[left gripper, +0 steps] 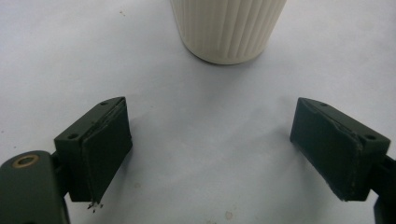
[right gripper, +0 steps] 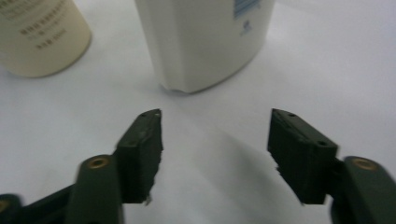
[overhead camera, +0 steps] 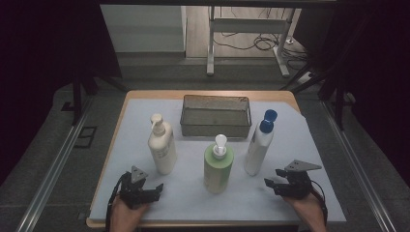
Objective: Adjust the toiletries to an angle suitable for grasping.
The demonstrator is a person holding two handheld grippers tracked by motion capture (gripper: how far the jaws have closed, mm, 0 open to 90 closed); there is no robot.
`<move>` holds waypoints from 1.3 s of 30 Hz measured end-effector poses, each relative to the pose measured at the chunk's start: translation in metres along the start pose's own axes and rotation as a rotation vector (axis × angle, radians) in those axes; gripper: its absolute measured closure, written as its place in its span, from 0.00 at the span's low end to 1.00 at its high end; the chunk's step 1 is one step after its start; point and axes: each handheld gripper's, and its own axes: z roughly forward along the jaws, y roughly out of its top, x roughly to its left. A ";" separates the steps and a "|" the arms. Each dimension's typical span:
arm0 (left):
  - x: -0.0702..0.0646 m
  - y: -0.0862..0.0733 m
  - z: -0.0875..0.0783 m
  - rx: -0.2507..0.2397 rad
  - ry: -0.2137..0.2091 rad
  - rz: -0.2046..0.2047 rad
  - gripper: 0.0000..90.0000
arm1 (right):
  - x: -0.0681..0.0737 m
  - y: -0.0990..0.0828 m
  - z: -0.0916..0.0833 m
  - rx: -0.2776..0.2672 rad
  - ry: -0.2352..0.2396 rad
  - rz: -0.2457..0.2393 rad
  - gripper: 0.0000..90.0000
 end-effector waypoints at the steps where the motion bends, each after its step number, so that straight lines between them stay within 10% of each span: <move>1: 0.000 0.000 0.000 0.000 0.000 0.000 0.14 | 0.000 0.000 0.000 0.000 0.000 0.000 0.48; 18: 0.000 0.000 0.000 -0.001 0.002 0.001 0.14 | 0.016 0.011 0.005 -0.059 0.075 -0.003 0.99; 39: 0.000 0.000 0.000 -0.002 0.002 0.001 0.14 | 0.045 0.033 0.034 -0.072 0.055 -0.023 0.99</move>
